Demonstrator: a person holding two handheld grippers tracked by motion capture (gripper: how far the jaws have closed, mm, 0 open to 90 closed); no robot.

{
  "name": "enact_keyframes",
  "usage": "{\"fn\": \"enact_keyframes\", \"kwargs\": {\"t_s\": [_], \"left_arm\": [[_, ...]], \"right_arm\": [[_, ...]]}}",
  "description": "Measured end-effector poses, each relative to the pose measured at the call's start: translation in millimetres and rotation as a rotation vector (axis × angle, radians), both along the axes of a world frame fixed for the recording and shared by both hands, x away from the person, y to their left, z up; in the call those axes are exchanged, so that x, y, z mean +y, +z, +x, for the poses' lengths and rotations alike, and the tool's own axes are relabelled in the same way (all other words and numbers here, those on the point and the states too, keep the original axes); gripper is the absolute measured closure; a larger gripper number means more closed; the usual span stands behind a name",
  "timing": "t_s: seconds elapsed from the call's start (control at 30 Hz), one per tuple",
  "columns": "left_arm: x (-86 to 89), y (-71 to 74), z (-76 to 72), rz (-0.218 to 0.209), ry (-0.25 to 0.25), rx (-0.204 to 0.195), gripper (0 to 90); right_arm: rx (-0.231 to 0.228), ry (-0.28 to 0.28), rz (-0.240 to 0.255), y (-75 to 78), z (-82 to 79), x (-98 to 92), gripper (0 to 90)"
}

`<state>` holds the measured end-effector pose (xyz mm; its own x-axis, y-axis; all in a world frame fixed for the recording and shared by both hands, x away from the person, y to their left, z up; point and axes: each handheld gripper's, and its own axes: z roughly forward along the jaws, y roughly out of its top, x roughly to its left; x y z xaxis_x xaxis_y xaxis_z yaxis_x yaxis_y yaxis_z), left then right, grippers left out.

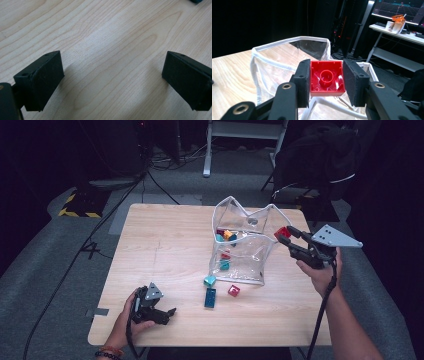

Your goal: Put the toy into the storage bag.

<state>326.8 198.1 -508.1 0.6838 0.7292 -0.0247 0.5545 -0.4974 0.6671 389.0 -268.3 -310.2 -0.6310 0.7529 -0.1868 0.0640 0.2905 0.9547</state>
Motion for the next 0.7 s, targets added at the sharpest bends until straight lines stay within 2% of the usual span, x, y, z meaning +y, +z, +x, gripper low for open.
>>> {"fn": "enact_keyframes", "kwargs": {"t_s": [0.7], "left_arm": [[0.0, 0.0, 0.0, 0.000, 0.000, 0.000, 4.1]], "right_arm": [[0.029, -0.035, -0.018, 2.3, 28.1, 18.3, 59.4]]}}
